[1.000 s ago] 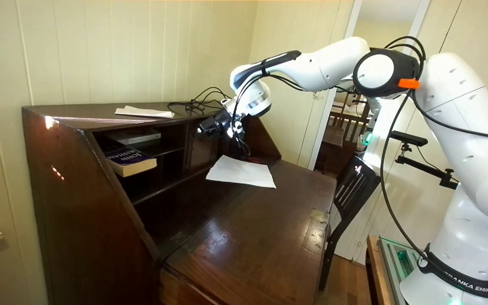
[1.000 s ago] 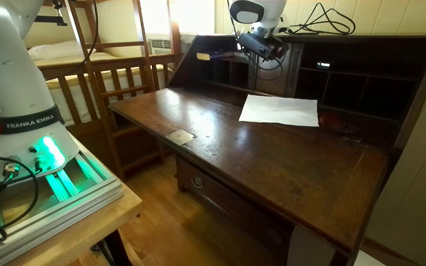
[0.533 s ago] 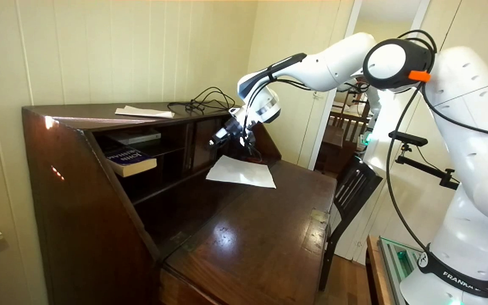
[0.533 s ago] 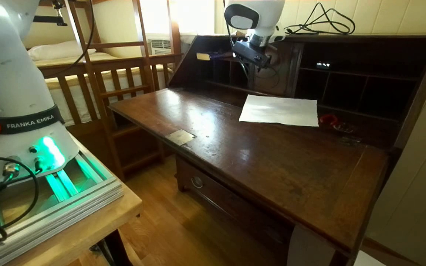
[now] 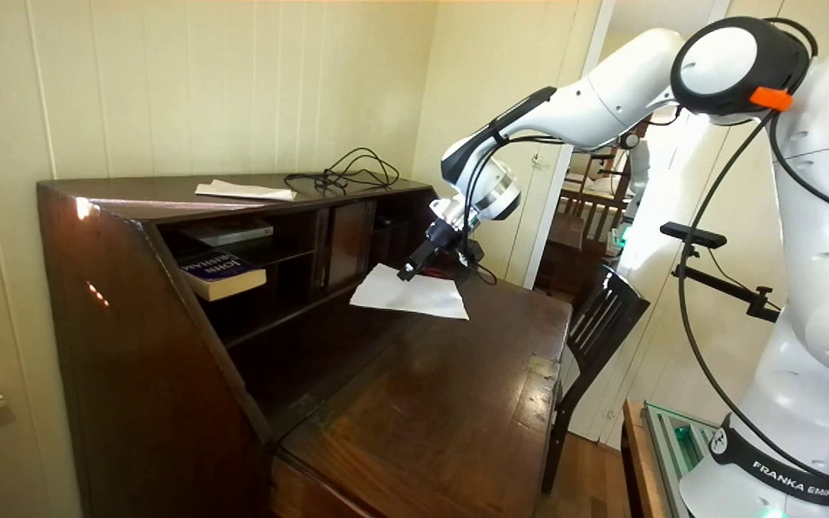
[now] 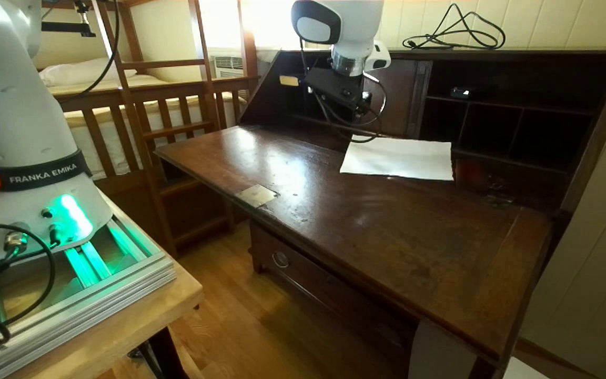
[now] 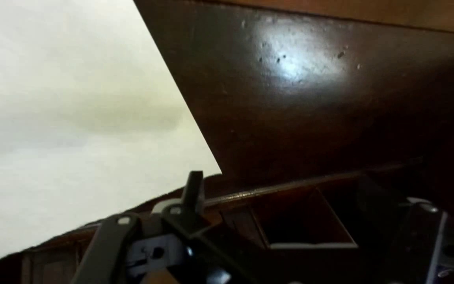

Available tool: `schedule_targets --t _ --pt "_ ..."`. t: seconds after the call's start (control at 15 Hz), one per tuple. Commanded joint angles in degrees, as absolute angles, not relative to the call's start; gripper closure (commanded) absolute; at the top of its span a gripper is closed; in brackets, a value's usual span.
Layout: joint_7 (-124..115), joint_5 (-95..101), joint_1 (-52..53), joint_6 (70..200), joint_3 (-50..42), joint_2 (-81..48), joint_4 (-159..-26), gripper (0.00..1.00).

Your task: Close the desk's door

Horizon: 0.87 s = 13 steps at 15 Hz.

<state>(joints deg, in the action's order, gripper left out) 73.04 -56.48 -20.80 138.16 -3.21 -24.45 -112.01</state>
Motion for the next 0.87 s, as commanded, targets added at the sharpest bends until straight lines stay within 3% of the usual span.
schedule_targets --t 0.0,0.53,0.67,0.8 --pt "73.6 -57.0 -17.1 149.2 -5.3 -15.3 -126.3 0.0" --pt "57.1 -63.0 1.3 189.0 -6.1 -6.2 -144.1 0.0" --pt "53.0 -65.5 3.9 191.1 -4.2 -5.8 -146.0 0.0" --pt "44.4 -53.4 2.2 190.5 -4.1 -7.3 -146.0 0.0"
